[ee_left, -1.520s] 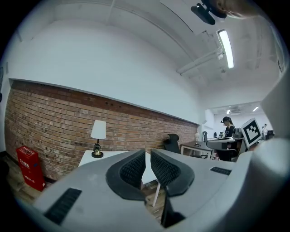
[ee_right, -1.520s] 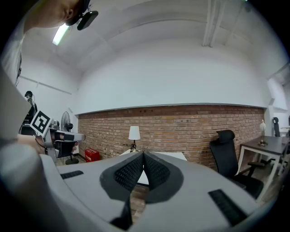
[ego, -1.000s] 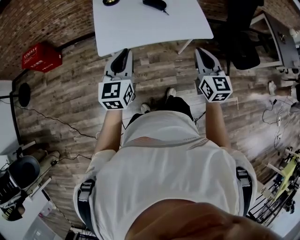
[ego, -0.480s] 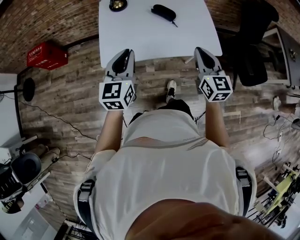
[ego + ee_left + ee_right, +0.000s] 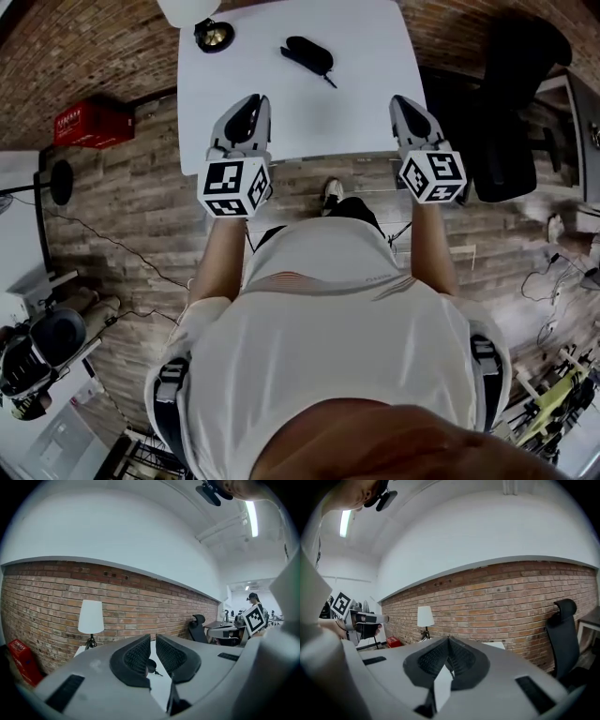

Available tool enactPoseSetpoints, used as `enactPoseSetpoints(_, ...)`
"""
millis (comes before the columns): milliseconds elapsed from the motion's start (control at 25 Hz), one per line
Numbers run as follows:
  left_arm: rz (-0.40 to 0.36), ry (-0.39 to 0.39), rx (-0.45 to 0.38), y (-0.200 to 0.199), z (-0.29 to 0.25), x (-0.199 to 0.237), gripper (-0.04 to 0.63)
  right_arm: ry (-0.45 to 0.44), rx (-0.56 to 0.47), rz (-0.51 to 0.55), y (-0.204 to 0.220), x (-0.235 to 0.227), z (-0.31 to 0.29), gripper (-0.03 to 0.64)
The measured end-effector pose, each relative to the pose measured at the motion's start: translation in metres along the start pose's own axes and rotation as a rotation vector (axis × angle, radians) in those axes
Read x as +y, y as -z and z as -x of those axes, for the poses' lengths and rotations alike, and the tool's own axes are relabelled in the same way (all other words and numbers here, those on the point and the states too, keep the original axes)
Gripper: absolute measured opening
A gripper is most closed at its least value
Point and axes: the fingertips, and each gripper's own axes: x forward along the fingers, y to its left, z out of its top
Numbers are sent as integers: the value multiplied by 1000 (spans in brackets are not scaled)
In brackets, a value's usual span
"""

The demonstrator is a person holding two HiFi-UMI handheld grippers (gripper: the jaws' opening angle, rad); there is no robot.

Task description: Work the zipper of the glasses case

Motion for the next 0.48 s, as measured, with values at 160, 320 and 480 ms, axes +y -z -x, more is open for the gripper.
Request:
enactPoseSetpoints(160, 24, -27, 21, 1, -43, -5, 43, -29, 22, -5, -1, -42, -26, 52)
enactPoseSetpoints(320, 40, -40, 58, 13, -70, 1, 43, -41, 46, -16, 6, -64, -52, 52)
enactPoseSetpoints(480, 52, -30, 78, 18, -85, 16, 43, -43, 76, -33, 15, -63, -71, 52)
